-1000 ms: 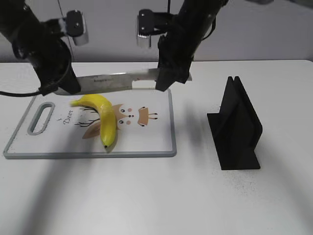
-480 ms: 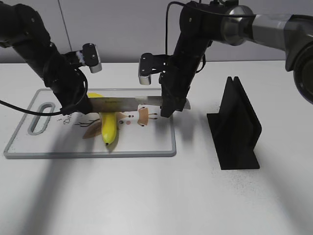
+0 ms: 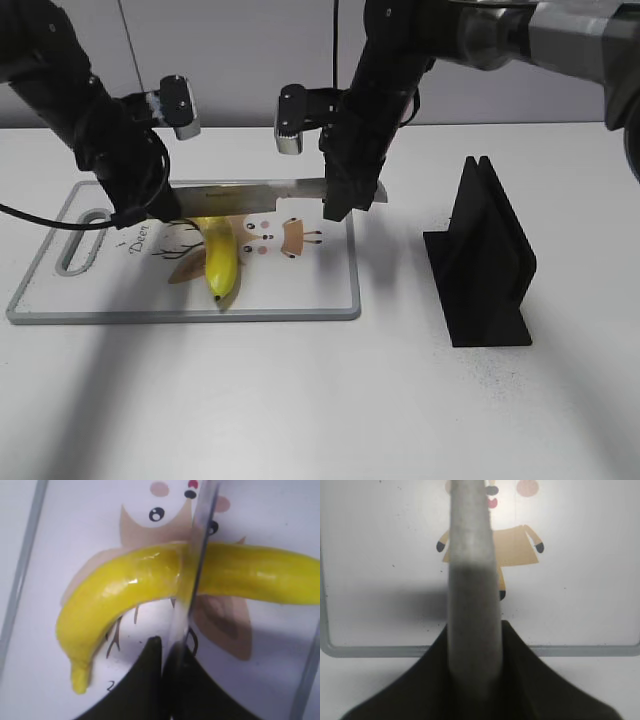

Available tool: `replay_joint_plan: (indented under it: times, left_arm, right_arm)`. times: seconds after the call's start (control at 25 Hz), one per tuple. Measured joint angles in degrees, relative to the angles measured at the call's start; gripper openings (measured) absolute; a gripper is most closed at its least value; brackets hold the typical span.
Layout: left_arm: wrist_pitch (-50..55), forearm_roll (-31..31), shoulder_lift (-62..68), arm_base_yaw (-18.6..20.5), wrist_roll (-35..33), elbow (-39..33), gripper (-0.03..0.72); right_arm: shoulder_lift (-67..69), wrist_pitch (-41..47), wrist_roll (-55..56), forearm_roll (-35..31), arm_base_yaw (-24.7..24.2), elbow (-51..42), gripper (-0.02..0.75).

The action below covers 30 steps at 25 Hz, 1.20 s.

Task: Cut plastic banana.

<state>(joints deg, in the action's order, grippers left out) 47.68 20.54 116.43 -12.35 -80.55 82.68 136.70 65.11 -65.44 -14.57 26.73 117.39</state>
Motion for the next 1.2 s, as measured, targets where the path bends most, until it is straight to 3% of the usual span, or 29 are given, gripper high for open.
replay_joint_plan:
  times: [0.36,0.44,0.56,0.64,0.72,0.8,0.92,1.0,1.2]
  left_arm:
    - [1.94,-0.63,-5.95,0.00,0.55,0.00,0.024]
    - [2.27,-0.47,-6.63,0.05,0.82,0.00,0.068]
    - [1.90,2.00,-7.29,0.35,1.35,0.00,0.268]
    - [1.73,4.61,-7.85,0.54,1.59,0.00,0.466]
    - [0.27,7.26,-8.63,0.86,2.19,0.00,0.612]
    - [-2.16,9.06,-9.98,1.23,4.21,0.00,0.666]
    - [-7.09,9.39,-13.07,2.02,11.27,-0.02,0.674]
    - [-9.56,8.62,-15.56,2.77,19.69,-0.02,0.672]
    - [-6.28,0.06,-20.11,6.28,41.75,1.05,0.606]
  right_arm:
    - [-1.43,4.63,-0.04,-0.53,0.04,6.00,0.172]
    - [-1.43,5.15,0.01,-1.24,0.04,6.34,0.172]
    - [-1.43,5.43,0.84,-2.39,0.04,6.42,0.165]
    - [-1.43,5.30,1.76,-2.61,0.04,6.47,0.163]
    - [-1.43,5.23,2.23,-2.23,0.04,6.47,0.163]
    - [-1.54,5.23,2.49,-1.93,-0.07,6.51,0.163]
    - [-2.55,5.17,3.73,-1.71,-0.06,6.51,0.163]
    - [-3.85,5.17,6.46,-1.71,-0.06,6.51,0.163]
    - [-7.79,5.17,15.34,-1.46,-0.06,6.30,0.163]
